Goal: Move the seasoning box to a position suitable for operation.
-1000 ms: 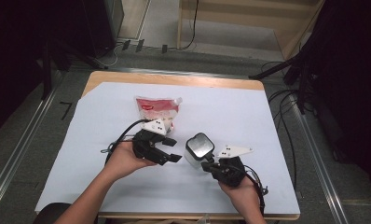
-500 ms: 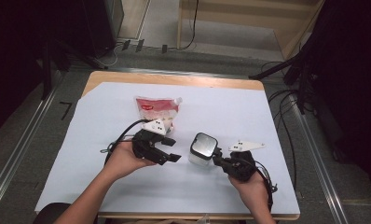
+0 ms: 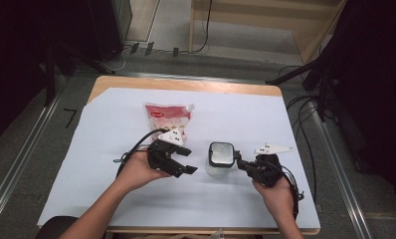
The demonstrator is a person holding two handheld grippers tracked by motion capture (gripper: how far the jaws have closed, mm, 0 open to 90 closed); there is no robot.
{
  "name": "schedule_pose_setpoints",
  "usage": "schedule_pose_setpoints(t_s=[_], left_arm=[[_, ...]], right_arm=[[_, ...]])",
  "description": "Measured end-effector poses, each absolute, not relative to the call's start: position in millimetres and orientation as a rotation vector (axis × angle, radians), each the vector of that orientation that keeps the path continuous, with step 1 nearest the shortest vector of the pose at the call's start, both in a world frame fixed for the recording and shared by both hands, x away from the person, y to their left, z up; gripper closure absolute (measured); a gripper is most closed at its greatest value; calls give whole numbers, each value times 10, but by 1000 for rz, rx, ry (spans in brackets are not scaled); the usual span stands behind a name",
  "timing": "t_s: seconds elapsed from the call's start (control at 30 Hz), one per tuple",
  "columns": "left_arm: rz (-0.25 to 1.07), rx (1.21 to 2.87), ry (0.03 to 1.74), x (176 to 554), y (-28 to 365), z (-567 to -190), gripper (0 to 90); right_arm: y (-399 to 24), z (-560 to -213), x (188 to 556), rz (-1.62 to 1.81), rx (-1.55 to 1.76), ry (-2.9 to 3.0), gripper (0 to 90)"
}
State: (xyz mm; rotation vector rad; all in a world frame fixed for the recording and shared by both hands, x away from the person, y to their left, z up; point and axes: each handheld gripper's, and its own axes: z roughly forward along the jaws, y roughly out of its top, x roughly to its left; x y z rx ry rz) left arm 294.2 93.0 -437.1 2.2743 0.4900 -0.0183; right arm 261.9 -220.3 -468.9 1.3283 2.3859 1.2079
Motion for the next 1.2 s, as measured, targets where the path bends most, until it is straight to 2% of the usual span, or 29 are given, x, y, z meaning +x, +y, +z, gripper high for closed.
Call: schedule_pose_setpoints(t_s=[0.17, 0.3, 0.4, 0.53, 0.97, 1.2], left_arm=[[-9, 2278, 492, 2973, 835, -4401, 299], [-76, 2270, 529, 3023, 775, -4415, 289], [-66, 2263, 528, 3061, 738, -4436, 228], [-90, 2257, 501, 3117, 652, -4439, 192], [-91, 2342, 438, 3288, 384, -4565, 162], [-91, 2364, 392, 3364, 301, -4577, 162]], right_arm=[[-2238, -4708, 2690, 1193, 1346, 2372, 900], [-2232, -4683, 2677, 1218, 1344, 2374, 900], [-2252, -4640, 2663, 1224, 1333, 2369, 900], [-2337, -4583, 2675, 1234, 1345, 2334, 900], [-2394, -4579, 2912, 1261, 1321, 2323, 900], [-2380, -4702, 3010, 1232, 1333, 2377, 900]])
